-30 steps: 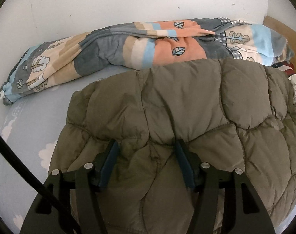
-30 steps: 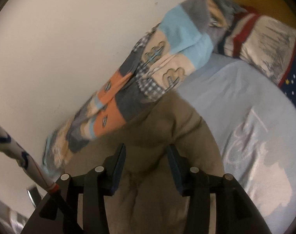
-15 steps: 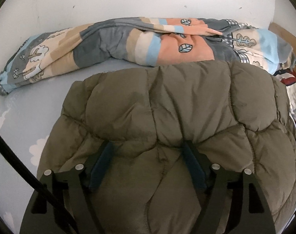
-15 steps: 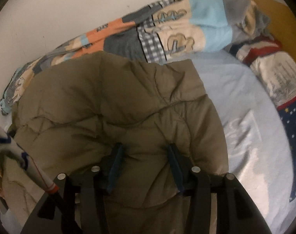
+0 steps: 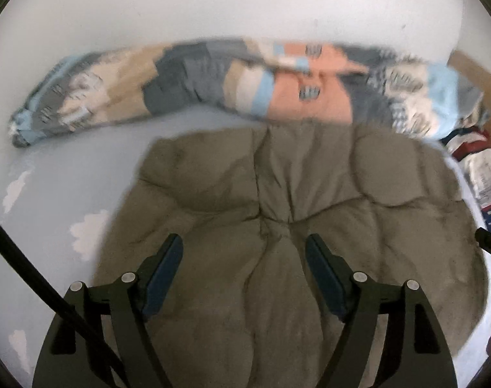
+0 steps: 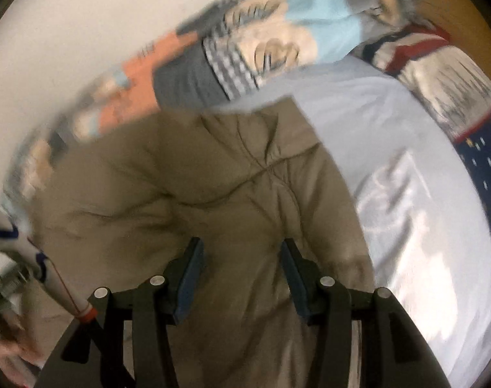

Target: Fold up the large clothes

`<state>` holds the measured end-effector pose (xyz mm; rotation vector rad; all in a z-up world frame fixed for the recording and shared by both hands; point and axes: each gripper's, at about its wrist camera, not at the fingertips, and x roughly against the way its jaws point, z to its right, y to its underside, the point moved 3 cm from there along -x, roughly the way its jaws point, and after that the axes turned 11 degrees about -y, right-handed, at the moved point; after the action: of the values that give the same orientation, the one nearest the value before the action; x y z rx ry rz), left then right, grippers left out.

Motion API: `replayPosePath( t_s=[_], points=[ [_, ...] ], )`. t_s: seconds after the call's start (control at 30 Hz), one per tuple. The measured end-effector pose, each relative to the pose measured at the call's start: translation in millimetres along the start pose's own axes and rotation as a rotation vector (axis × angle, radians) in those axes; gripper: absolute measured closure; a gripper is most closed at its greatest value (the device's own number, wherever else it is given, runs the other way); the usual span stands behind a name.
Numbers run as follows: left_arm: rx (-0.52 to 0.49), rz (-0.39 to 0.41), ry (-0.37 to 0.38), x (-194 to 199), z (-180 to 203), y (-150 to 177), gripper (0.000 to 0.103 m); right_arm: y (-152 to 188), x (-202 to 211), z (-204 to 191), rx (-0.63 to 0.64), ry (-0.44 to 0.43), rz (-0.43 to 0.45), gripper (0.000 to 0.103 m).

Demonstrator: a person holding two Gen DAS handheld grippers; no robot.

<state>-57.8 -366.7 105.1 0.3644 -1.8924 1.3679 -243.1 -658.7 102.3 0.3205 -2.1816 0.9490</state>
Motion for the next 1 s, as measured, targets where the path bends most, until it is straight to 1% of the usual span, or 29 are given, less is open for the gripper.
replayPosePath(
  t_s=[0.03, 0.07, 0.1, 0.13, 0.23, 0.3, 0.37, 0.4, 0.43, 0.5, 0.53, 0.57, 0.63, 0.7, 0.83, 0.9, 1.0],
  points=[
    [0.001, 0.027, -0.012, 16.1, -5.4, 4.4, 0.025, 3.7, 17.2, -4.0, -0.003, -0.024, 0.031, 0.05],
    [0.0, 0.044, -0.02, 30.7, -9.7, 10.1, 0.025, 8.5, 32.5, -7.5, -0.001, -0.022, 0.056, 0.048],
    [0.003, 0.058, -0.016, 48.6, -14.9, 20.7, 0.025, 14.1, 45.2, -10.2, -0.003, -0.011, 0.076, 0.047],
    [0.006, 0.058, -0.01, 56.7, -16.8, 27.6, 0.025, 23.7, 59.6, -13.3, -0.016, -0.013, 0.092, 0.047],
    [0.006, 0.048, 0.005, 86.2, -19.3, 59.5, 0.025, 54.1, 83.1, -22.8, -0.088, -0.075, 0.094, 0.047],
    [-0.012, 0.055, -0.006, 103.4, -17.9, 84.7, 0.025, 72.6, 92.3, -33.7, -0.121, -0.087, 0.092, 0.047],
    [0.004, 0.055, -0.017, 112.5, -19.2, 102.2, 0.025, 91.4, 98.0, -49.6, -0.126, -0.095, 0.084, 0.047],
    [0.009, 0.048, -0.01, 114.1, -17.5, 109.6, 0.025, 101.9, 99.5, -62.2, -0.116, -0.105, 0.072, 0.047],
    [0.006, 0.043, -0.011, 112.5, -14.6, 112.8, 0.025, 112.1, 101.8, -75.5, -0.097, -0.124, 0.078, 0.047],
    [-0.02, 0.055, -0.033, 108.4, -8.8, 115.4, 0.025, 124.9, 100.1, -98.0, -0.04, -0.127, 0.078, 0.047],
    [-0.032, 0.073, -0.053, 106.6, -7.6, 115.7, 0.025, 127.4, 97.0, -108.2, 0.001, -0.121, 0.077, 0.047],
    [-0.038, 0.086, -0.073, 104.0, -7.6, 116.2, 0.025, 128.5, 91.4, -122.4, 0.071, -0.116, 0.079, 0.047],
    [-0.042, 0.091, -0.097, 94.0, -8.1, 119.2, 0.025, 129.5, 81.4, -134.8, 0.165, -0.082, 0.105, 0.047],
    [-0.042, 0.07, -0.108, 80.0, -9.9, 117.5, 0.025, 131.9, 66.2, -139.6, 0.222, -0.046, 0.095, 0.047],
    [-0.04, 0.008, -0.115, 56.1, -9.6, 118.1, 0.025, 130.2, 35.7, -130.2, 0.204, -0.043, 0.029, 0.047],
    [-0.032, -0.004, -0.116, 50.2, -7.7, 120.1, 0.025, 128.8, 18.9, -125.0, 0.196, -0.035, -0.011, 0.047],
    [-0.044, -0.017, -0.136, 43.8, -2.4, 120.1, 0.025, 130.2, 7.0, -121.6, 0.192, -0.025, -0.024, 0.046]
  ],
)
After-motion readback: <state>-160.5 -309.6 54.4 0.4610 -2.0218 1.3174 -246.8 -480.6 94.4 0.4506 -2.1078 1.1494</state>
